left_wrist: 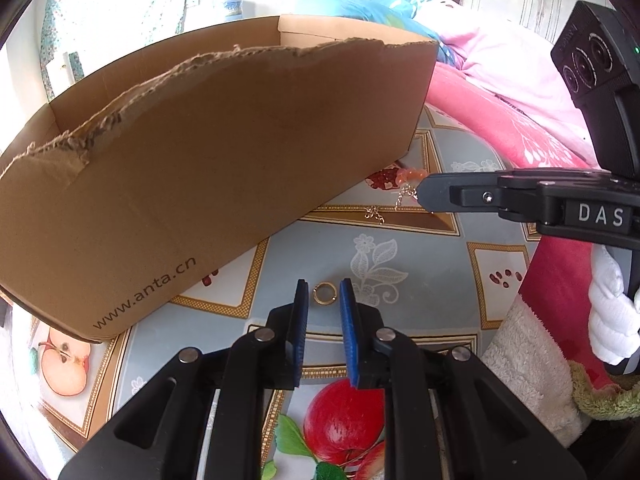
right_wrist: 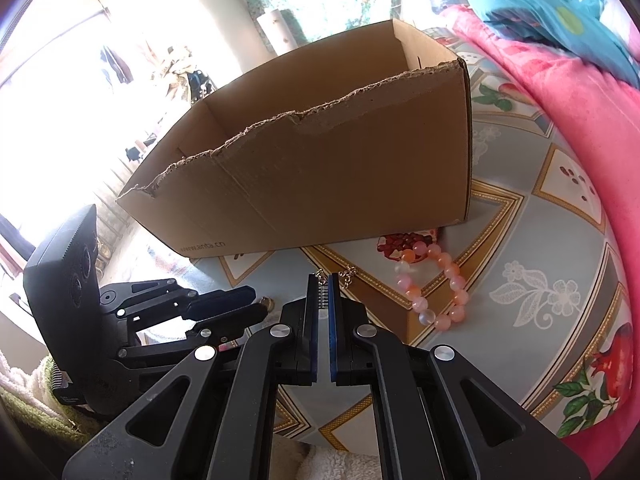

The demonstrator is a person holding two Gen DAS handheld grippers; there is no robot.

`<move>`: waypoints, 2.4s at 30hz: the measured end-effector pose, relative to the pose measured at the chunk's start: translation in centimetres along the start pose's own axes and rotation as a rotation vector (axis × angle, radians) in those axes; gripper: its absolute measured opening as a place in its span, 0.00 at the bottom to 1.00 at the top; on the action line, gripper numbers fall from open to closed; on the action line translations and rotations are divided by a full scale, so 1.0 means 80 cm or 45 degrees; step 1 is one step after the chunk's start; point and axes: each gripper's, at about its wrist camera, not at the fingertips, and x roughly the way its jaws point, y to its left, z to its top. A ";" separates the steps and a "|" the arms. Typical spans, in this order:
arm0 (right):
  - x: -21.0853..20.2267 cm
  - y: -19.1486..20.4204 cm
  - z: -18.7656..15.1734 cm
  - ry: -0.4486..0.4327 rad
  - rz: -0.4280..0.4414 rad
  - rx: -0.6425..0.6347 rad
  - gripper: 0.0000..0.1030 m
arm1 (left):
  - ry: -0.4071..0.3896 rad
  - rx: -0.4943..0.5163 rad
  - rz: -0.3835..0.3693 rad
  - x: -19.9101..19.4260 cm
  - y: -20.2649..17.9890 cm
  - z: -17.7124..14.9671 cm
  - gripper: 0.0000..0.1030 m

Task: Organize jewelry
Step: 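Lift the gold ring and earring and hold them above the tablecloth, then carry the ring and earring into the box and open both grippers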

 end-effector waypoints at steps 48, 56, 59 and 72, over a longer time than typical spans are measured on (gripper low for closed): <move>-0.003 -0.006 -0.002 -0.016 0.014 0.001 0.02 | -0.074 0.063 0.064 -0.004 -0.013 0.005 0.10; -0.009 -0.008 -0.001 -0.040 0.017 -0.005 0.02 | -0.117 0.062 0.048 -0.019 -0.015 0.013 0.10; -0.013 -0.007 0.001 -0.050 0.020 -0.007 0.02 | -0.133 0.055 0.039 -0.025 -0.014 0.016 0.10; -0.041 0.001 0.013 -0.131 0.054 -0.036 0.02 | -0.227 0.014 -0.048 -0.076 -0.012 0.031 0.10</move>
